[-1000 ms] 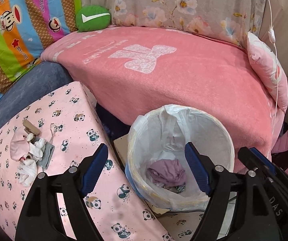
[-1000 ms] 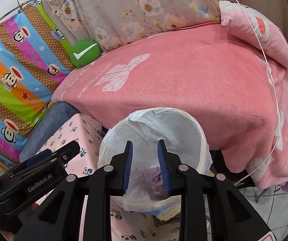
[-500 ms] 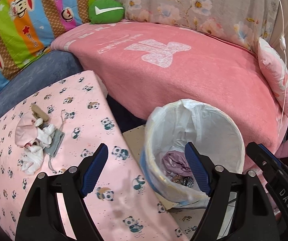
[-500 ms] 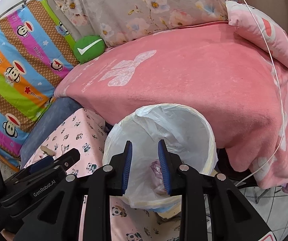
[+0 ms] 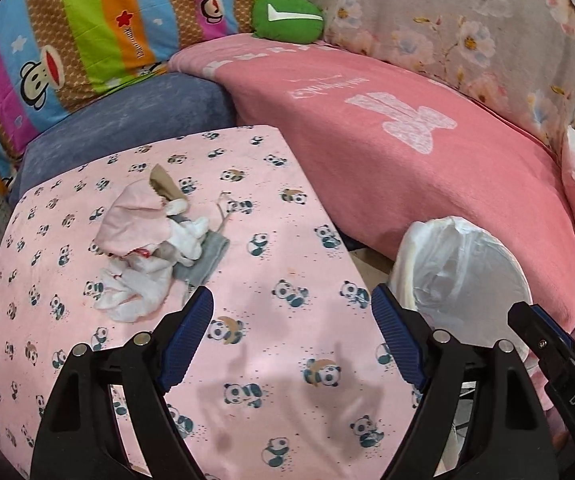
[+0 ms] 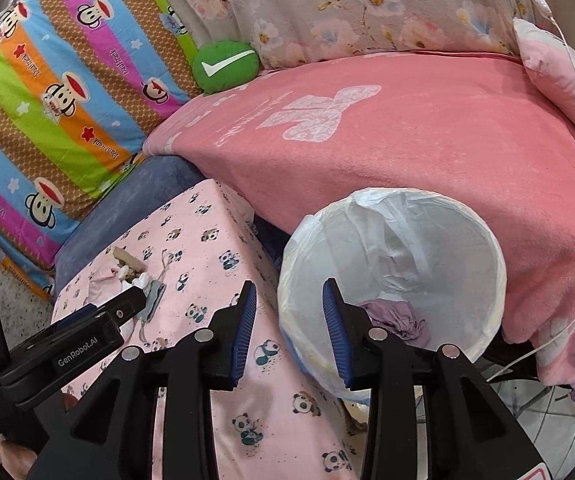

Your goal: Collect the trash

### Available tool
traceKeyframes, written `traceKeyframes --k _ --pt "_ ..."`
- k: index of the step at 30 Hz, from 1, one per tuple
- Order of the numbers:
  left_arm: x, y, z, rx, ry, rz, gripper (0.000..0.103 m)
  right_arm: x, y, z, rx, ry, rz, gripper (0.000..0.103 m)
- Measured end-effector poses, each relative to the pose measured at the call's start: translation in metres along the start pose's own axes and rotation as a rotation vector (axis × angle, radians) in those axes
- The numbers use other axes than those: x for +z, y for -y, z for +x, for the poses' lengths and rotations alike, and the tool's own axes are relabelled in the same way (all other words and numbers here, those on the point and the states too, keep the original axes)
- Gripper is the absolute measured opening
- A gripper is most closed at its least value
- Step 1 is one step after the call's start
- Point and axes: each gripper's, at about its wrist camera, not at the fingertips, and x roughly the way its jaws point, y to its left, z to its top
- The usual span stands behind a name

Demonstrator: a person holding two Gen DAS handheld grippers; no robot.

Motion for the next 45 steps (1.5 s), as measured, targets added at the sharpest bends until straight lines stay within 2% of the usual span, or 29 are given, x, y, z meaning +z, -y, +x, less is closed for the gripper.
traceKeyframes --k 6,17,23,28,33,41,42,45 --pt "0.003 -0.051 -0.003 0.04 0.014 -0.073 0.078 -0.009 -0.041 0.014 0.031 -0.031 -0.06 0.042" --pt "0.015 -0.139 0.008 0.115 0.037 -0.145 0.078 -0.024 -0.121 0.066 0.099 -0.138 -0.153 0.042" --pt "0.026 -0.168 0.024 0.108 0.038 -0.159 0.078 -0.031 -0.157 0.104 0.121 -0.189 -0.183 0.042" --pt "0.034 -0.177 0.044 0.075 0.025 -0.154 0.077 -0.034 -0.178 0.136 0.119 -0.232 -0.189 0.042" --pt "0.04 -0.178 0.062 0.033 0.009 -0.136 0.066 -0.037 -0.193 0.163 0.106 -0.259 -0.198 0.042" --pt "0.037 -0.18 0.076 -0.032 -0.023 -0.151 0.023 -0.044 -0.206 0.198 0.089 -0.298 -0.224 0.042" --pt "0.036 -0.18 0.076 -0.034 -0.021 -0.152 0.022 -0.044 -0.206 0.2 0.086 -0.302 -0.224 0.042" --pt "0.034 -0.181 0.073 -0.036 -0.014 -0.153 0.013 -0.048 -0.206 0.207 0.086 -0.306 -0.227 0.033"
